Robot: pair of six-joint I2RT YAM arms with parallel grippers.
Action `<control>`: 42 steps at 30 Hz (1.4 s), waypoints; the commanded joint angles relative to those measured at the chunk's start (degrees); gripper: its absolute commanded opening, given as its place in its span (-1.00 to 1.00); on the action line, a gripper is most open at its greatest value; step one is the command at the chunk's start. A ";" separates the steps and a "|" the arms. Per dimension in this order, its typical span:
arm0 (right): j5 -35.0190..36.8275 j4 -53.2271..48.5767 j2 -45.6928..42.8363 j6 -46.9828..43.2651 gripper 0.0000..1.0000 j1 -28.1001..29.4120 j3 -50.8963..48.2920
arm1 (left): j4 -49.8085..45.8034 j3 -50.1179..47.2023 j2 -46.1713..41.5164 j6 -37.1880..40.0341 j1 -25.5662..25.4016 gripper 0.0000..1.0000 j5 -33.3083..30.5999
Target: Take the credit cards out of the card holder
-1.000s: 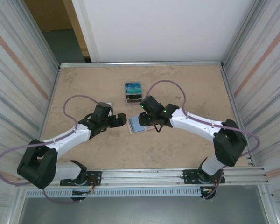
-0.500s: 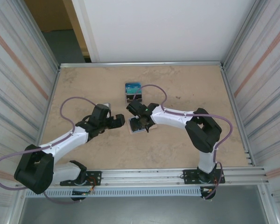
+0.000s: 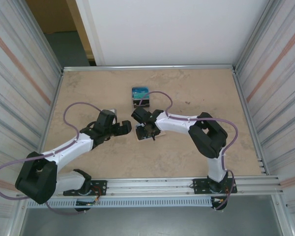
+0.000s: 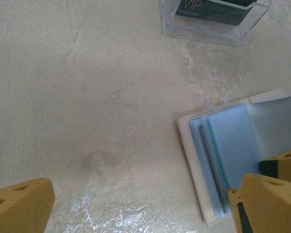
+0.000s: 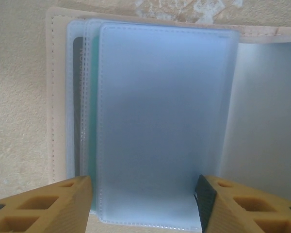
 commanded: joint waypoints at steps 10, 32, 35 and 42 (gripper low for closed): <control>0.96 -1.22 0.95 1.22 -0.09 -1.59 -0.60 | -1.18 0.83 -0.21 0.21 0.36 0.97 0.81; 9.35 0.24 -7.57 3.44 -0.25 -3.51 -6.16 | -4.42 6.03 2.95 6.31 -1.61 0.97 1.64; 9.61 0.35 -8.65 3.45 -0.23 -4.36 -7.14 | -5.94 7.95 4.72 7.85 -3.43 0.97 -0.12; 9.79 0.33 -8.69 2.46 -0.24 -7.19 -7.77 | -8.73 13.10 10.98 10.84 -8.78 0.97 -5.16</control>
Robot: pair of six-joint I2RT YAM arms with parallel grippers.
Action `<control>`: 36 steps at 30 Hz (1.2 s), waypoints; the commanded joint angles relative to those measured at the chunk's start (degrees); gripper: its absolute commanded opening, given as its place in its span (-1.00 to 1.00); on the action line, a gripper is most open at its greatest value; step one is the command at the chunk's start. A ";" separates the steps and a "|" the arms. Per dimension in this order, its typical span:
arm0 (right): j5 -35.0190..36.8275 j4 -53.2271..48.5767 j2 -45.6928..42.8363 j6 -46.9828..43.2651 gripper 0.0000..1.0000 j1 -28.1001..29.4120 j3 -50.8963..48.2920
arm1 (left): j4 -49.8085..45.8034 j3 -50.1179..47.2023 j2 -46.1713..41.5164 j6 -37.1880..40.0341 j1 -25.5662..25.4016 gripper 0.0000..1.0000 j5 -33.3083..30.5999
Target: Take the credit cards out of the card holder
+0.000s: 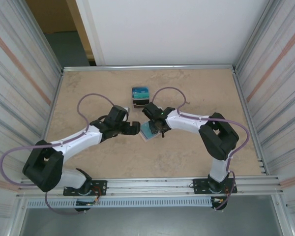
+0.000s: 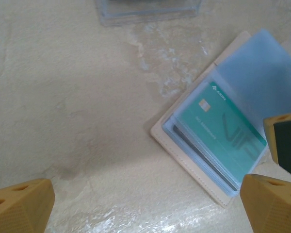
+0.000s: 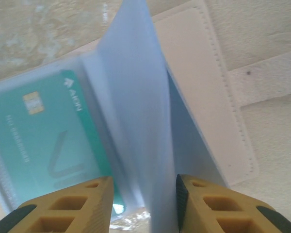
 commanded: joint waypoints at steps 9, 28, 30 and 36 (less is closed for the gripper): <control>-0.42 1.19 -0.65 -1.62 -0.31 -5.88 -0.78 | -1.99 5.39 9.21 2.31 -3.81 0.75 -3.91; -5.94 -0.46 0.06 4.83 -0.54 -3.85 -5.02 | 4.70 5.17 16.16 0.10 -1.54 0.15 2.91; -5.16 -1.59 -0.45 6.46 -0.54 -2.54 -5.27 | 5.10 5.14 16.42 0.43 -1.11 0.11 2.93; -5.52 -1.39 -2.83 9.84 -0.54 -1.60 -6.68 | 7.35 5.77 18.68 0.96 0.55 -0.04 4.71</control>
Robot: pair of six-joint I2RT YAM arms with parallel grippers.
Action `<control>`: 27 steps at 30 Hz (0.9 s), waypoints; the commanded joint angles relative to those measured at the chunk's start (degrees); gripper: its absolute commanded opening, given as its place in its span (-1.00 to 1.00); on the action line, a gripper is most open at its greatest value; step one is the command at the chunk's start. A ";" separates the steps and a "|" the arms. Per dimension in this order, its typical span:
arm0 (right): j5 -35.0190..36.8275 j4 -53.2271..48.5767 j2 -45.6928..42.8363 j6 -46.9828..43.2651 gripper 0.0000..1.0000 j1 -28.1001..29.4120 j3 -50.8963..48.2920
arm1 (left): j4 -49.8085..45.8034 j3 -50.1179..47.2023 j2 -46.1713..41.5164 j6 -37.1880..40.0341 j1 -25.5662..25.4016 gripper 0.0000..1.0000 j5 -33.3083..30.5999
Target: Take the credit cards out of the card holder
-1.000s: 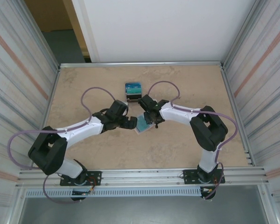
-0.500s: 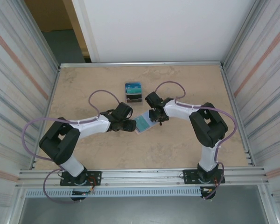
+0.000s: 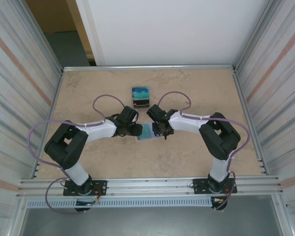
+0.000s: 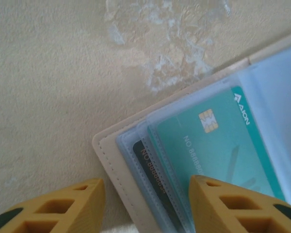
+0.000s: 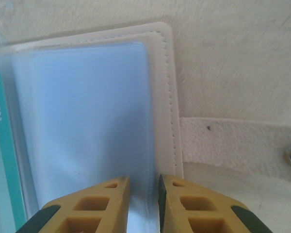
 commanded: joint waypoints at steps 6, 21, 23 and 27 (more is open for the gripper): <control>0.59 -3.87 -5.66 3.94 -0.51 -0.22 -1.89 | 0.52 2.28 0.94 1.16 1.18 -0.08 1.75; -17.15 14.43 -15.05 3.15 -0.58 -6.24 -8.12 | 1.90 -3.31 -5.49 -1.50 1.17 0.00 1.13; -21.83 18.26 -13.89 3.66 -0.59 -7.30 -9.22 | 2.15 -2.99 -4.43 -1.58 1.09 -0.04 1.88; -25.73 21.98 -11.29 3.48 -0.59 -7.29 -9.78 | 3.08 -2.96 -3.31 -1.78 0.74 -0.10 1.97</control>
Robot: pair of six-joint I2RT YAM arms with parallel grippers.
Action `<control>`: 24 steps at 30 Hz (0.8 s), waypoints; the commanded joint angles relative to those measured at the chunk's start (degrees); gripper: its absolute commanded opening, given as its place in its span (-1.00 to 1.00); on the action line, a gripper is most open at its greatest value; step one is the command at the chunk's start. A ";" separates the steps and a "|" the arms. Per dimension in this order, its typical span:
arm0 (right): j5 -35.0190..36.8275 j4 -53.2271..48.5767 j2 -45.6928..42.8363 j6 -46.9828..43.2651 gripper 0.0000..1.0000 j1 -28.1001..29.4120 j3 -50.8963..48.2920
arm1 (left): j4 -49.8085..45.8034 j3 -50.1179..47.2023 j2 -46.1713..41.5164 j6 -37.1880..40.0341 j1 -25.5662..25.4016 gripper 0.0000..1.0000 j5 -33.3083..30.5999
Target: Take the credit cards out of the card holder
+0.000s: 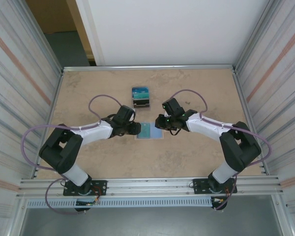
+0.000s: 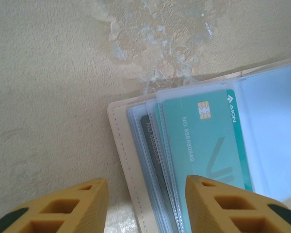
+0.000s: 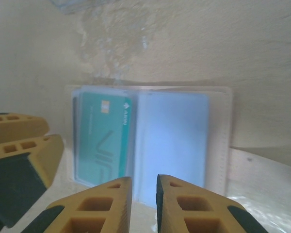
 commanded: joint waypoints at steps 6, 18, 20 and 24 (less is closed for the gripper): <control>-8.86 7.37 6.37 1.79 -0.62 -0.02 0.17 | 1.07 0.27 1.90 -0.08 -0.53 -0.21 0.83; -13.12 9.63 11.75 4.09 -0.65 -0.98 0.47 | -0.68 2.10 2.04 1.54 -1.87 -0.34 -0.10; -13.55 10.08 12.27 4.47 -0.65 -1.19 0.39 | -1.02 2.43 2.43 1.59 -1.95 -0.36 -0.18; -15.11 11.82 13.68 5.57 -0.65 -1.64 0.04 | -1.93 2.72 2.67 1.68 -2.20 -0.41 -0.77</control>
